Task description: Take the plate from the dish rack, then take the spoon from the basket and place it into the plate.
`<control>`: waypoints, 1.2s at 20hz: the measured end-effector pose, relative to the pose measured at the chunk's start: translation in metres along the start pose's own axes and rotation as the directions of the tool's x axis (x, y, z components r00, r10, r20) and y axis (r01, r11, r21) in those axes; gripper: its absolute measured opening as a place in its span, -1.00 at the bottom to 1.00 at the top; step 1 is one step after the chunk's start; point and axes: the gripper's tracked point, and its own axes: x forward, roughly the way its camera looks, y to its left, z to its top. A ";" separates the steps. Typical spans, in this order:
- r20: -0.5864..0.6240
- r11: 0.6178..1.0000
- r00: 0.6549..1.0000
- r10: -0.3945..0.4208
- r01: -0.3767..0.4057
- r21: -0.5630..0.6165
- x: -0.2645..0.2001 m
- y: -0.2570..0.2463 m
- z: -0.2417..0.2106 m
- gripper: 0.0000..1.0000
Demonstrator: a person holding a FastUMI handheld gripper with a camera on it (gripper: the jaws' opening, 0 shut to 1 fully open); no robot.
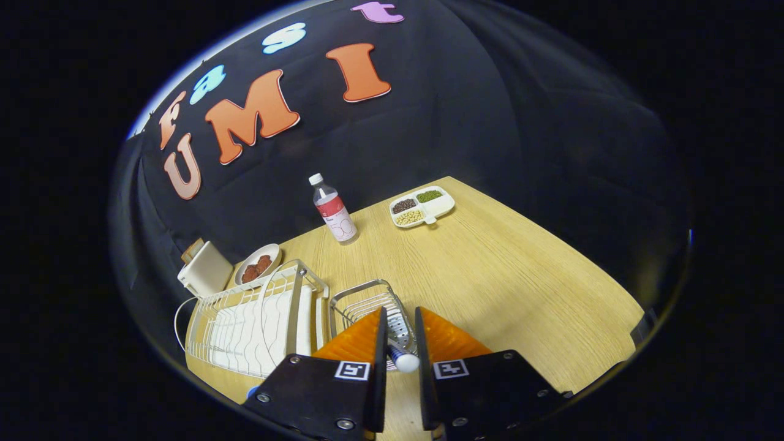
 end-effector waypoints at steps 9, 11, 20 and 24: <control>0.054 0.989 0.998 0.039 -0.031 -0.145 -0.017 0.024 0.044 -0.79; 0.065 0.988 0.996 0.053 -0.043 -0.150 -0.030 0.028 0.056 -0.80; 0.104 0.979 0.982 0.157 -0.140 -0.151 -0.091 0.061 0.088 -0.80; 0.067 0.953 0.967 0.246 -0.229 -0.200 -0.115 0.089 0.070 -0.80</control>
